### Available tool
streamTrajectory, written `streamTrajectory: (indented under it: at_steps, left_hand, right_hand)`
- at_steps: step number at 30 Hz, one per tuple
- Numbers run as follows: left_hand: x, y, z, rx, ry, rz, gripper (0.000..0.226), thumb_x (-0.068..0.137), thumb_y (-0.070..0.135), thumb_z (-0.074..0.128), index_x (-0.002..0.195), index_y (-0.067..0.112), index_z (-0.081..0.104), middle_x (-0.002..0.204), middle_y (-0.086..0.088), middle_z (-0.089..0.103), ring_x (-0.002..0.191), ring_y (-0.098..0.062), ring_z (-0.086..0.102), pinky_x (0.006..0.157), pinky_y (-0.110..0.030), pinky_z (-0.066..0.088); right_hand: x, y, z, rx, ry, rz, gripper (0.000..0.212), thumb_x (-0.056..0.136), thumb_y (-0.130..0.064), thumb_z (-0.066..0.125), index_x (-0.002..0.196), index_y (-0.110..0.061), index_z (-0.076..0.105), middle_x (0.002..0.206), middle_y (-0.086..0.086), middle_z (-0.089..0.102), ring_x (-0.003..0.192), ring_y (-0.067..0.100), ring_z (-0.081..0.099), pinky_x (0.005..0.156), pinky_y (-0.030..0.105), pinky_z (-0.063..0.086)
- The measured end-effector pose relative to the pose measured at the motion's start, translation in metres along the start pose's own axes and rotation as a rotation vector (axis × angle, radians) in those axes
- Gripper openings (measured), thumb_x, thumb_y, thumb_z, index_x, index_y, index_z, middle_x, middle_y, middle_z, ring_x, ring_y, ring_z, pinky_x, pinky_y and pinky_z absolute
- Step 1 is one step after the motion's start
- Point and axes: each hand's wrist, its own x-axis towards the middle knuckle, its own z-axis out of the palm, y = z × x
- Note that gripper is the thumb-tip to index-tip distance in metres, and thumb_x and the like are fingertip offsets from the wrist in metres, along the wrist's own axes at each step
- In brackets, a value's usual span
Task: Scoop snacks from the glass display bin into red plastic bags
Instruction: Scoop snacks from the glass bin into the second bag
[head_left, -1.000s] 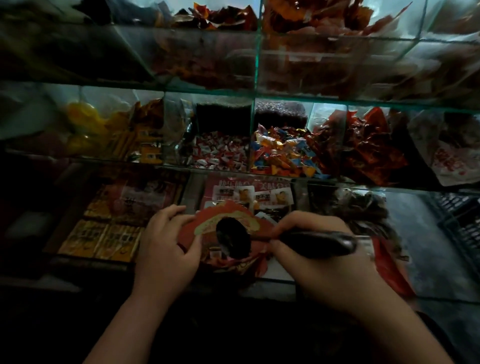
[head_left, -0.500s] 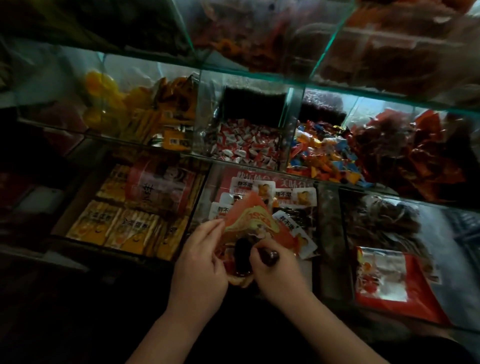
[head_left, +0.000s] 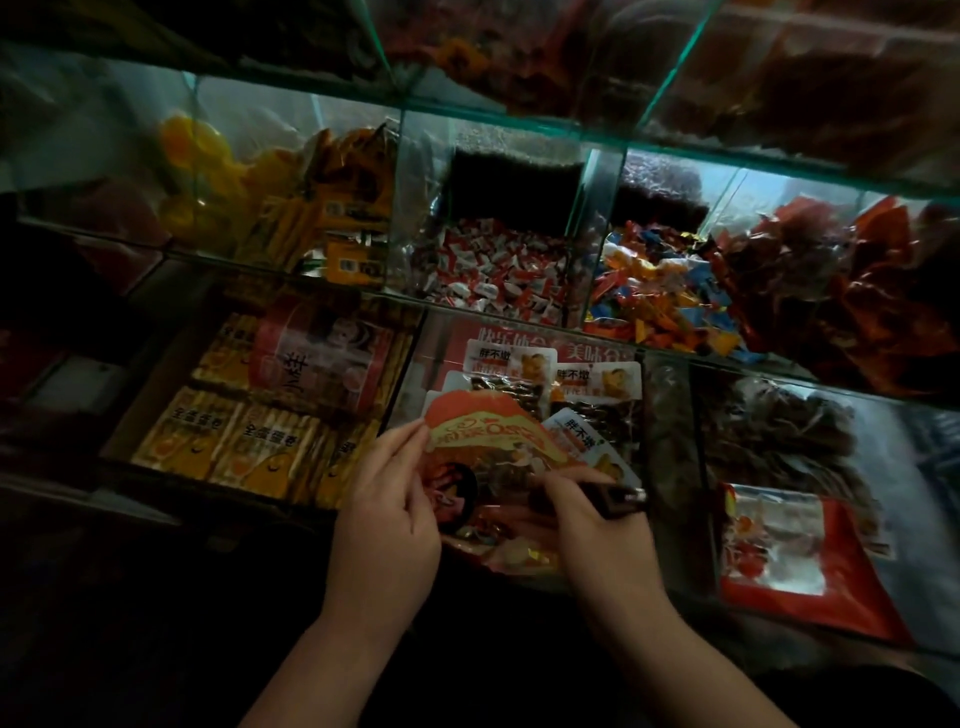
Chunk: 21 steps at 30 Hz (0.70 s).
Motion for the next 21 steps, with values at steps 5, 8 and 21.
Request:
streamTrajectory:
  at_steps: [5,8,21]
  left_hand:
    - [0.0,0.005,-0.004,-0.025,0.005,0.015,0.042,0.102,0.006,0.053,0.141,0.019,0.058,0.136,0.027,0.043,0.13,0.006,0.042,0.108,-0.025,0.043]
    - [-0.001,0.014,-0.007,0.107,0.059,0.09,0.039,0.096,0.006,0.063,0.133,0.015,0.063,0.139,0.013,0.048,0.136,-0.008,0.041,0.12,-0.041,0.033]
    - [0.004,0.042,0.05,0.374,-0.265,0.023,0.067,0.098,0.061,0.046,0.154,0.026,0.037,0.16,0.003,0.033,0.15,-0.018,0.024,0.121,-0.041,0.024]
  right_hand:
    - [-0.01,-0.032,-0.036,0.022,0.049,-0.062,0.026,0.1,-0.014,0.058,0.082,-0.003,0.074,0.079,0.019,0.077,0.075,0.033,0.078,0.063,0.036,0.064]
    - [-0.013,-0.039,-0.057,0.106,0.092,-0.047,0.037,0.1,-0.017,0.058,0.068,-0.012,0.075,0.079,0.023,0.076,0.076,0.04,0.077,0.065,0.039,0.063]
    - [-0.038,-0.06,-0.106,0.239,0.08,-0.146,0.019,0.078,0.006,0.079,0.072,-0.012,0.076,0.074,0.022,0.075,0.076,0.042,0.077,0.064,0.035,0.062]
